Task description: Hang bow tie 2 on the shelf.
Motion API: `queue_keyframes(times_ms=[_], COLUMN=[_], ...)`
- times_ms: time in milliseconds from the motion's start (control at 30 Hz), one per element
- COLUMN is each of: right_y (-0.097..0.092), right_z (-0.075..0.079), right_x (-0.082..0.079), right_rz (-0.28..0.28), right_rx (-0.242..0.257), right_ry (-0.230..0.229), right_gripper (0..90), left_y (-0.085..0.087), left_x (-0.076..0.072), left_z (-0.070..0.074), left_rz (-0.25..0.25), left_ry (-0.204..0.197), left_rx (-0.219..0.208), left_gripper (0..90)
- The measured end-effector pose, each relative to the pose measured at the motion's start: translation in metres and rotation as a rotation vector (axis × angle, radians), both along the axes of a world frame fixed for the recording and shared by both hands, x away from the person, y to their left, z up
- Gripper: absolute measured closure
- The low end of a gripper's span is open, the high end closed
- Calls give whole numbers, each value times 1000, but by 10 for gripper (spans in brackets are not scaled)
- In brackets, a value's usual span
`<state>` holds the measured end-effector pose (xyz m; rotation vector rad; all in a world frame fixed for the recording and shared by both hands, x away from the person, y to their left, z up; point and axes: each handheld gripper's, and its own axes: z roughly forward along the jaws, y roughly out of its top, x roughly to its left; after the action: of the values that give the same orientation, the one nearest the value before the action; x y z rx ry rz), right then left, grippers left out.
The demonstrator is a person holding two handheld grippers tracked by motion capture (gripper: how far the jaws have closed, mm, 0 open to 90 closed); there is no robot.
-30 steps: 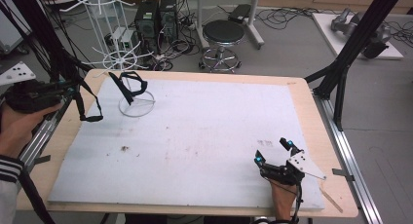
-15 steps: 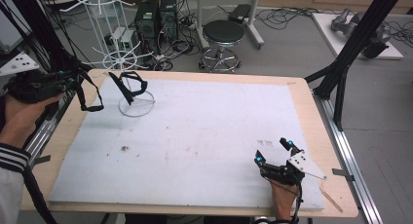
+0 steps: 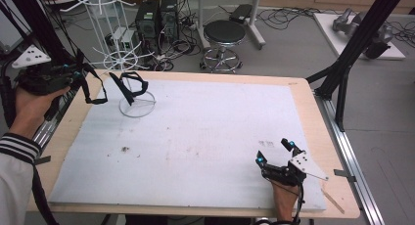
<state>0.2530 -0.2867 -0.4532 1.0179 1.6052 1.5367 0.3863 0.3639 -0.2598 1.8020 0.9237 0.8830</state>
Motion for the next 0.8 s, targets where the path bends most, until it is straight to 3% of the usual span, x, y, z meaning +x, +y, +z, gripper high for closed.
queue_keyframes(times_ms=[800], right_y=[-1], right_z=[0], right_x=[0], right_rz=[2], right_rx=[6], right_ry=[1], right_gripper=[11], left_y=[-23], left_x=[26], left_z=[3], left_rz=[14], left_ry=[16], left_rx=[60], left_gripper=[758])
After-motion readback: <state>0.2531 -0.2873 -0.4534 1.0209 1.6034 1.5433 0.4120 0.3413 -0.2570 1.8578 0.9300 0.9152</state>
